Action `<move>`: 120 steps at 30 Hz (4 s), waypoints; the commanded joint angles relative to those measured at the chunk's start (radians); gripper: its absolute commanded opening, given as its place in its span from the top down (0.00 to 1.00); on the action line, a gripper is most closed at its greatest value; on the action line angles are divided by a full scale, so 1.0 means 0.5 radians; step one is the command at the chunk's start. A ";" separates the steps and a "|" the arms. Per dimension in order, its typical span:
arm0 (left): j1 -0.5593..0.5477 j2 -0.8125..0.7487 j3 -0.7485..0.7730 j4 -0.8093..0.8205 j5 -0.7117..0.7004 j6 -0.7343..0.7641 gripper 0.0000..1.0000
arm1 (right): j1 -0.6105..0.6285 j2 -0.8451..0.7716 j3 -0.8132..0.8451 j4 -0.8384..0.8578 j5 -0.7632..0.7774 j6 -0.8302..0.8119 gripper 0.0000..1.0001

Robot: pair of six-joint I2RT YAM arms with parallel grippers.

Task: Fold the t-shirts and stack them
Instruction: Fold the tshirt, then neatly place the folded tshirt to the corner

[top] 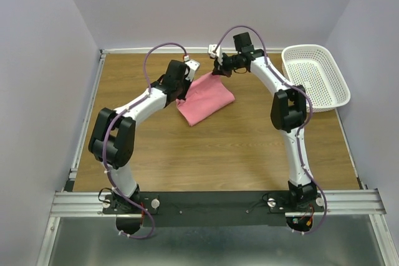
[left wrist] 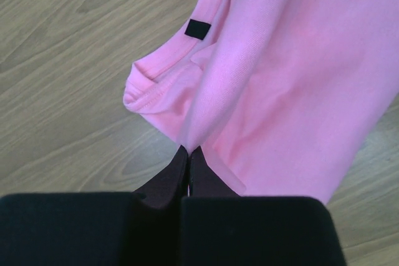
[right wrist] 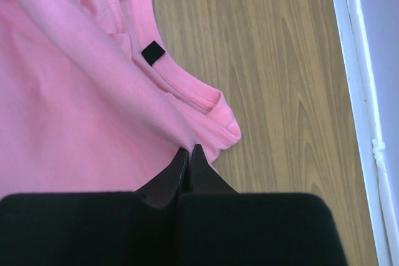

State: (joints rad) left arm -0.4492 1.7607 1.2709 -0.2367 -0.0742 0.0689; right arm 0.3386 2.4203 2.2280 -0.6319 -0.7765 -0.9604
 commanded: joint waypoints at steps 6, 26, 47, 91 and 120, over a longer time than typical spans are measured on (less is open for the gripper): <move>0.076 0.129 0.161 0.047 0.072 0.077 1.00 | 0.025 0.053 0.063 0.196 0.148 0.200 0.99; 0.122 0.313 0.324 0.090 0.112 0.187 1.00 | 0.025 -0.202 -0.323 0.454 0.387 0.288 1.00; 0.168 0.498 0.511 0.121 0.210 0.267 1.00 | 0.025 -0.278 -0.492 0.632 0.580 0.433 0.99; 0.481 -1.666 -1.068 0.700 0.356 -0.594 0.05 | -0.156 -0.674 -1.336 0.942 0.568 2.148 0.22; 0.420 0.439 -0.149 0.492 0.814 -1.291 0.42 | -0.340 -1.782 -2.097 0.653 -0.058 1.448 0.16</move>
State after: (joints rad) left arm -0.2222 1.9442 1.1606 0.0528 0.2943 -0.5816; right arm 0.1730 1.5181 1.1854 -0.2909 -0.7532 -0.2291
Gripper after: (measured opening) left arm 0.609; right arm 0.840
